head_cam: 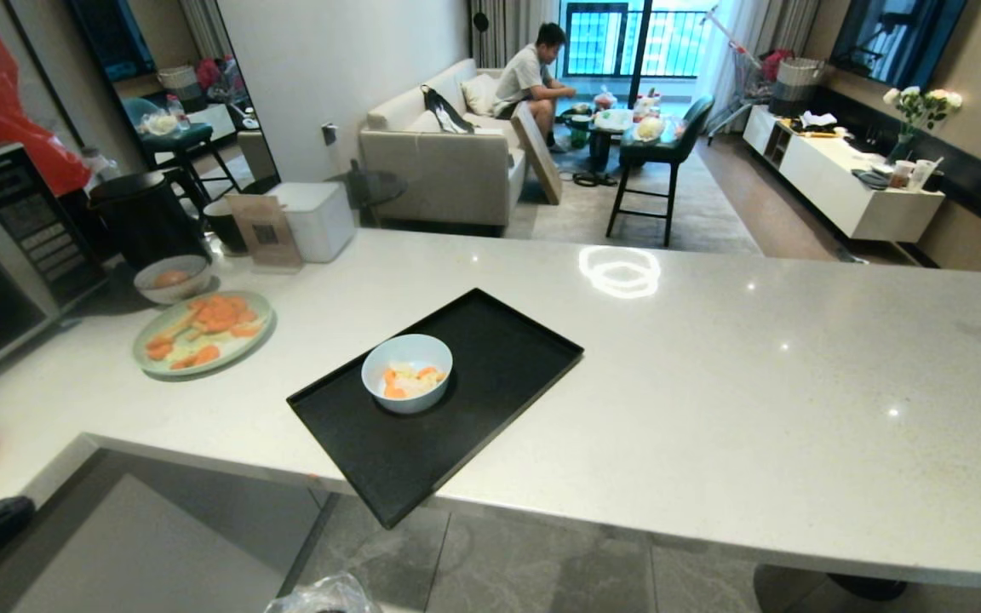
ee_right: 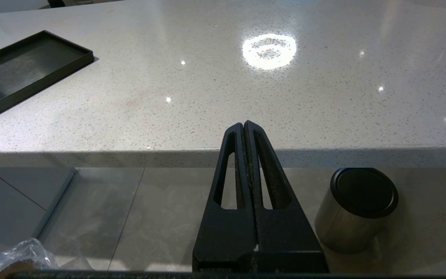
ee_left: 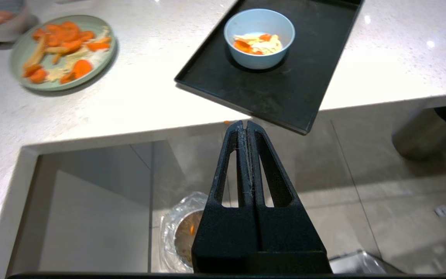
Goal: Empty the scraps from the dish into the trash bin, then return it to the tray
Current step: Pick up the bowl with leftover food
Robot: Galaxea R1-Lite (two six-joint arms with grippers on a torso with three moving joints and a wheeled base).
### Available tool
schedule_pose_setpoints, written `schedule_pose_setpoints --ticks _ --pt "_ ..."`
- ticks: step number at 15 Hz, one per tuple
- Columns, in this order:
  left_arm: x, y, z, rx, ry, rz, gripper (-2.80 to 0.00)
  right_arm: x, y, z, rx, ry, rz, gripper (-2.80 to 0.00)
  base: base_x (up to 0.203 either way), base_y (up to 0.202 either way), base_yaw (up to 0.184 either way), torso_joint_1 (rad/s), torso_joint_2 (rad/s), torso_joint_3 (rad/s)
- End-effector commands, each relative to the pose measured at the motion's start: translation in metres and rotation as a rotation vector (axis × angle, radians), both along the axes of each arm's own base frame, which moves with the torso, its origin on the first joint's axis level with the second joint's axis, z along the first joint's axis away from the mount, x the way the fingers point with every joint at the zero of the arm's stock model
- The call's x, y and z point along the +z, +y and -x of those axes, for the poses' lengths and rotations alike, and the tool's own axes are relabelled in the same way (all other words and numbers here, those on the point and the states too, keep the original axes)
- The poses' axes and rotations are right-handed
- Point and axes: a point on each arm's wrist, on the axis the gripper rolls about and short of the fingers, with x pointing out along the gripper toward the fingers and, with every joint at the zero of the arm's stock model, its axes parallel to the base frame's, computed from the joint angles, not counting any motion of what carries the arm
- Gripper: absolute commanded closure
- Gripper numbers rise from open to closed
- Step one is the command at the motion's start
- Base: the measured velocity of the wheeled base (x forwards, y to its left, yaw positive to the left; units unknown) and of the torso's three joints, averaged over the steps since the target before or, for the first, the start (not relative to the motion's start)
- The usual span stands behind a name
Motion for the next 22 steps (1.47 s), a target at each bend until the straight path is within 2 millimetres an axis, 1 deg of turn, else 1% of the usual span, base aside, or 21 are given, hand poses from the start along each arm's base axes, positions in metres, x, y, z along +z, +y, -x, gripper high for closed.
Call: schedule_pose_setpoints --ticks 1,6,7,11,13,16,18,20,22 --pt "0.010 -0.007 -0.048 -0.045 0.137 -0.016 0.00 0.000 0.000 0.000 -0.001 -0.001 0.000 0.00 0.000 0.000 0.000 0.000 0.00 0.000" --pt "0.027 -0.022 -0.122 -0.089 0.237 -0.034 0.00 0.000 0.000 0.000 -0.001 0.000 0.000 0.00 0.000 0.000 0.000 0.000 0.00 0.000" --pt "0.027 -0.027 -0.137 -0.101 0.259 -0.040 -2.80 0.000 0.000 0.000 -0.001 0.000 0.000 0.00 0.000 0.000 0.000 0.000 0.00 0.000" --pt "0.017 -0.048 -0.190 -0.136 0.322 -0.069 -2.80 0.000 0.000 0.000 -0.001 0.000 0.000 0.00 0.000 0.000 0.000 0.000 0.00 0.000" --pt "0.010 -0.061 -0.221 -0.113 0.336 -0.100 -2.80 0.000 0.000 0.000 -0.001 0.000 0.000 0.00 0.000 0.000 0.000 0.000 0.00 0.000" --pt "-0.003 -0.074 -0.263 -0.075 0.366 -0.123 -2.80 0.000 0.000 0.000 -0.001 0.000 0.000 0.00 0.000 0.000 0.000 0.000 0.00 0.000" --pt "-0.011 -0.078 -0.283 -0.049 0.393 -0.109 -2.80 0.000 0.000 0.000 -0.001 -0.001 0.000 0.00 0.000 0.000 0.000 0.000 0.00 0.000" --pt "-0.021 -0.080 -0.298 0.015 0.438 -0.097 -2.80 0.000 0.000 0.000 -0.001 -0.001 0.000 0.00 0.000 0.000 0.000 0.000 0.00 0.000" --pt "-0.035 -0.077 -0.311 0.082 0.468 -0.121 -2.80 0.000 0.000 0.000 -0.001 -0.001 0.000 0.00 0.000 0.000 0.000 0.000 0.00 0.000"
